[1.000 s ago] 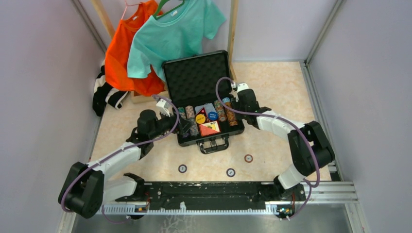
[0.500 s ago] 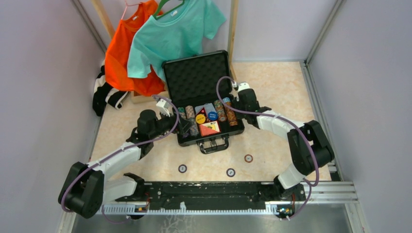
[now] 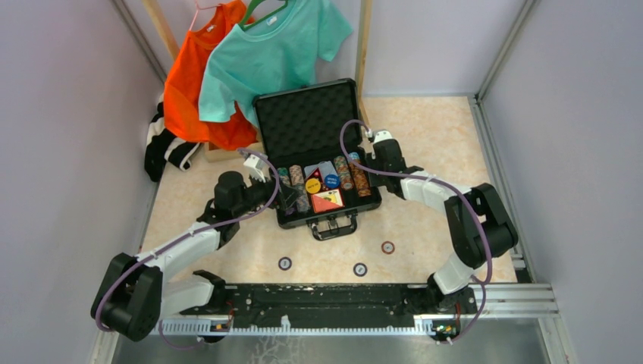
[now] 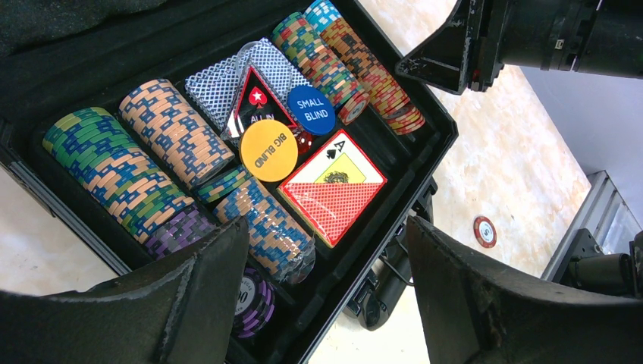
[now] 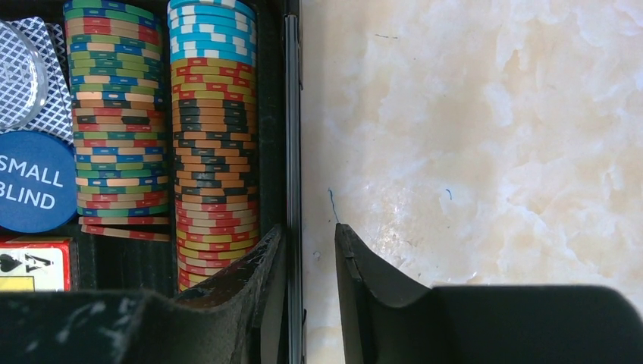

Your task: Pack up texas hold em set

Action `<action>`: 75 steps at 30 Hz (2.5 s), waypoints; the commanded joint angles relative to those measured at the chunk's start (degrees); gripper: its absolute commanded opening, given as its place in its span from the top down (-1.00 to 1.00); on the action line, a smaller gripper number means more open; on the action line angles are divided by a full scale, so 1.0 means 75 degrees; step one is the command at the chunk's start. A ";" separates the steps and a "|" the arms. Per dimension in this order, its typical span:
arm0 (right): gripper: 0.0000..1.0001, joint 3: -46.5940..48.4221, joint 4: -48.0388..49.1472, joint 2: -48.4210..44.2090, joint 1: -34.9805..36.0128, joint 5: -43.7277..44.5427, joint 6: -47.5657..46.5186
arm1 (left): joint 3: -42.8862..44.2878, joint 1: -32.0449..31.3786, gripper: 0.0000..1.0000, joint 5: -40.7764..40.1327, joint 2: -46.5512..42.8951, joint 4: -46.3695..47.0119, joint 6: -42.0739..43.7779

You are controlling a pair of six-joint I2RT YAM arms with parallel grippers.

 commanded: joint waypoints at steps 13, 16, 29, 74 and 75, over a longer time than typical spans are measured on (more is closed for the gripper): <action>0.26 0.0252 0.0435 0.0295 -0.0110 -0.0222 0.0012 | -0.0047 -0.0045 -0.82 -0.0030 -0.0126 0.0027 0.0053; 0.51 0.0225 0.0420 0.0297 -0.0116 -0.0320 0.0038 | -0.0037 -0.0043 -0.83 -0.0002 -0.0088 0.0043 0.0054; 0.89 -0.0153 0.0236 -0.0360 -0.0101 -0.0588 0.0331 | -0.0042 -0.0037 -0.85 0.0037 -0.0101 0.0078 0.0004; -0.38 -0.1384 -0.2843 -0.4927 0.3658 0.1757 0.2016 | -0.0137 -0.0045 -0.89 -0.0274 -0.0172 0.0040 -0.0333; -0.38 -0.1577 -0.2808 -0.5098 0.3673 0.1790 0.2133 | -0.0136 -0.0038 -0.90 -0.0251 -0.0169 0.0049 -0.0359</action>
